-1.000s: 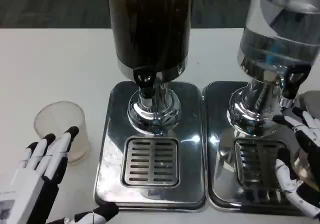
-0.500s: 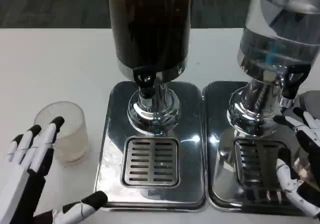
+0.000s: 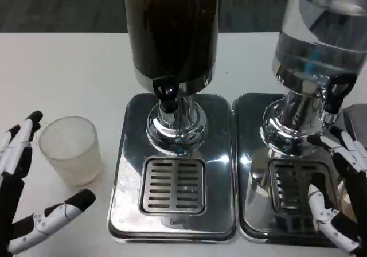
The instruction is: Grasp the cup under the faucet to collect the drink, then remove the cup.
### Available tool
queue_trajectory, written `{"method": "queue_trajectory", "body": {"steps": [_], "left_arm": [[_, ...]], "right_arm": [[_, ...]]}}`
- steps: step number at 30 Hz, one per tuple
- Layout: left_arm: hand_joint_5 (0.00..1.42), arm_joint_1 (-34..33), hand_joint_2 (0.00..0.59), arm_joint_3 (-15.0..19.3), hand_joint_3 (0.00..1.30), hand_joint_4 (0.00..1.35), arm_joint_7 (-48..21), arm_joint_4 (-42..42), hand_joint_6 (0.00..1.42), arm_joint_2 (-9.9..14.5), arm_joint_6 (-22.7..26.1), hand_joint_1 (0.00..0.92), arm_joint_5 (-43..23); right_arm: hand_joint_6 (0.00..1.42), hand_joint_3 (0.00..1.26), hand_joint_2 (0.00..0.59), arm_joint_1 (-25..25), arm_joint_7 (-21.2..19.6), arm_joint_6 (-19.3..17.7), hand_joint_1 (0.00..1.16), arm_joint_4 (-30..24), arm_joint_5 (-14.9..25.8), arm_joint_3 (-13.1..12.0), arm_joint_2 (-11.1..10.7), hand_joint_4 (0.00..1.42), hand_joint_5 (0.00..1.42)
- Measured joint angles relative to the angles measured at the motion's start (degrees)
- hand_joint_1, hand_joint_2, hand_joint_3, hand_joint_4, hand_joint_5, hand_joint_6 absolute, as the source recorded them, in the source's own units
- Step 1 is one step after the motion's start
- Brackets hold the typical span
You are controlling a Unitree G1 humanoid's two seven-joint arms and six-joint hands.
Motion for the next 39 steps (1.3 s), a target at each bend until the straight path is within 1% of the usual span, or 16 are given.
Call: {"method": "queue_trajectory", "body": {"steps": [1, 2, 9, 13, 16, 17, 22, 24, 28, 30, 32, 34, 35, 39], "left_arm": [[0.07, -1.11, 0.013, 0.53, 0.00, 0.00, 0.00, 1.21, 0.15, -0.02, -0.01, 0.000, -1.10], [0.07, -1.43, 0.009, 0.87, 0.00, 0.00, 0.00, 1.67, 0.15, -0.02, -0.08, 0.000, -1.84], [0.08, -4.34, 0.003, 1.52, 0.00, 0.00, 0.08, 5.52, 0.14, 0.01, -0.67, 0.000, -3.03], [0.08, -7.10, 0.000, 1.53, 0.00, 0.00, 0.00, 8.08, 0.12, 0.55, -0.54, 0.000, -4.17], [0.08, -9.07, 0.001, 1.54, 0.00, 0.00, 0.00, 11.04, 0.11, 0.70, -0.67, 0.000, -5.26], [0.08, -10.19, 0.002, 1.51, 0.00, 0.00, 0.02, 13.13, 0.11, 0.72, -1.13, 0.000, -6.54], [0.08, -14.35, 0.002, 1.23, 0.00, 0.00, 0.57, 20.59, 0.11, 0.78, -3.20, 0.000, -8.47], [0.08, -15.22, 0.002, 1.15, 0.00, 0.00, 0.67, 21.78, 0.11, 0.79, -3.43, 0.000, -8.91], [0.08, -18.89, 0.000, 0.48, 0.00, 0.00, 0.50, 27.87, 0.11, 0.84, -4.42, 0.000, -10.80], [0.08, -19.82, 0.000, -0.03, 0.00, 0.00, 0.44, 29.65, 0.11, 1.02, -4.90, 0.000, -11.16], [0.08, -21.53, 0.000, -1.28, 0.00, 0.00, -0.07, 32.90, 0.11, 1.63, -5.23, 0.000, -11.12], [0.07, -22.64, 0.001, -1.75, 0.00, 0.00, -0.31, 34.88, 0.13, 2.03, -5.46, 0.026, -11.10], [0.07, -23.43, 0.006, -2.40, 0.00, 0.00, -0.42, 36.36, 0.13, 2.87, -5.56, 0.044, -11.07], [0.06, -25.12, 0.004, -3.87, 0.00, 0.00, -0.91, 39.20, 0.13, 4.33, -6.44, 0.066, -11.07]], "right_arm": [[0.02, 0.20, 0.586, -0.01, 0.00, 0.05, 0.47, -0.06, -0.01, -0.02, 0.07, 0.05, 0.04], [0.02, 0.20, 0.586, 0.00, -0.01, 0.06, 0.47, -0.07, -0.01, -0.07, 0.09, 0.05, 0.04], [0.02, 0.20, 0.586, -0.41, -0.02, 0.24, 0.47, -0.06, -0.02, -0.13, 0.14, 0.05, 0.04], [0.03, 0.21, 0.586, -0.41, -0.02, 0.24, 0.47, -0.06, -0.11, 0.02, 0.14, 0.06, 0.05], [0.03, 0.21, 0.586, -0.43, -0.03, 0.24, 0.47, -0.05, -0.13, 0.05, 0.16, 0.06, 0.05], [0.03, 0.21, 0.586, -0.53, -0.04, 0.24, 0.47, -0.04, -0.13, 0.07, 0.19, 0.06, 0.05], [0.03, 0.21, 0.586, -0.56, -0.55, 0.26, 0.47, 0.18, -0.58, 0.76, 0.69, 0.07, 0.05], [0.03, 0.21, 0.586, -0.51, -0.68, 0.26, 0.47, 0.20, -0.70, 0.96, 0.74, 0.07, 0.05], [0.03, 0.21, 0.586, -0.34, -1.24, 0.49, 0.47, 0.22, -0.95, 1.71, 0.98, 0.07, 0.05], [0.03, 0.21, 0.586, -0.29, -1.36, 0.59, 0.47, 0.22, -0.97, 1.89, 1.09, 0.07, 0.05], [0.03, 0.21, 0.586, -0.20, -1.61, 0.80, 0.47, 0.22, -1.12, 2.46, 1.35, 0.07, 0.05], [0.03, 0.21, 0.586, -0.12, -1.84, 0.86, 0.47, 0.21, -1.39, 2.92, 1.57, 0.07, 0.06], [0.03, 0.21, 0.586, -0.13, -2.05, 0.91, 0.47, 0.21, -1.82, 3.30, 1.70, 0.08, 0.06], [0.03, 0.21, 0.586, -0.28, -2.36, 0.91, 0.46, 0.21, -2.25, 4.30, 2.00, 0.09, 0.06]]}}
